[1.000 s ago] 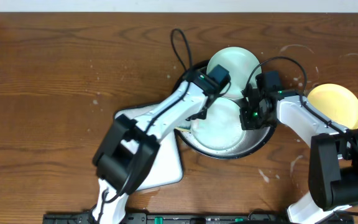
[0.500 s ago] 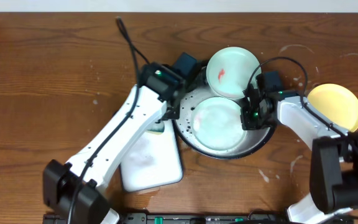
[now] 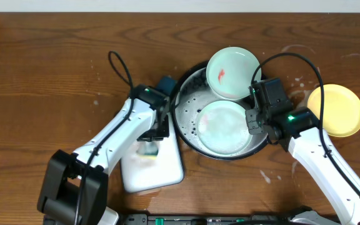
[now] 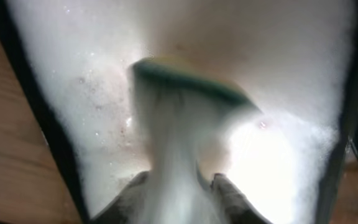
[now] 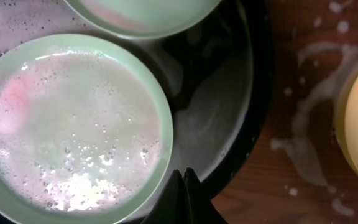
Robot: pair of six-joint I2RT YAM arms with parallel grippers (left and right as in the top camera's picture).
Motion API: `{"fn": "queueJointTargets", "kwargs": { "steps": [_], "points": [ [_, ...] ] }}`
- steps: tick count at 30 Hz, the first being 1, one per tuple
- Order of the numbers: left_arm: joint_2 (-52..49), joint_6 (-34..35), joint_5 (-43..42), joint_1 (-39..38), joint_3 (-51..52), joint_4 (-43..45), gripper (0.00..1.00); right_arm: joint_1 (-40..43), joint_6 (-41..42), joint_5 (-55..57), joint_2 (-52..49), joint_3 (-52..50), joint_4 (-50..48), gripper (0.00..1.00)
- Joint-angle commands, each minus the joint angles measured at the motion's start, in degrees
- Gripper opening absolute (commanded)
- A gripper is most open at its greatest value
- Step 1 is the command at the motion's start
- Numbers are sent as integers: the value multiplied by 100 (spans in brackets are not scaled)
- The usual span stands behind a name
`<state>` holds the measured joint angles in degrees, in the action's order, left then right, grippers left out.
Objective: Clean dirty plates on tray and stack at the side
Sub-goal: 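Return the sponge to the white tray and release it with the left gripper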
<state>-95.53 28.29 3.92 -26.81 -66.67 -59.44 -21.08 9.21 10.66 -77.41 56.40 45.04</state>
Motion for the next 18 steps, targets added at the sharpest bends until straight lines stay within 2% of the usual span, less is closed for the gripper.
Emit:
{"fn": "queueJointTargets", "kwargs": {
  "steps": [1, 3, 7, 11, 14, 18],
  "points": [
    [7, 26, -98, 181, 24, 138, 47, 201, 280, -299, -68, -7, 13, 7],
    [7, 28, -96, 190, 24, 214, 52, 448, 275, -616, -216, -7, -9, 10],
    [15, -70, -229, 190, 22, 164, 52, 957, 201, -1318, -638, -9, 50, 13],
    [201, -170, -223, 249, 2, -2, 52, 1333, -81, -2057, -1281, -74, 35, 22],
    [608, -361, -223, 334, 2, -7, 52, 1478, -223, -2238, -1794, -87, -68, 31],
    [1438, -470, -219, 505, 2, 0, 61, 1526, -511, -2806, -2376, -87, -544, 30]
  ]
}}
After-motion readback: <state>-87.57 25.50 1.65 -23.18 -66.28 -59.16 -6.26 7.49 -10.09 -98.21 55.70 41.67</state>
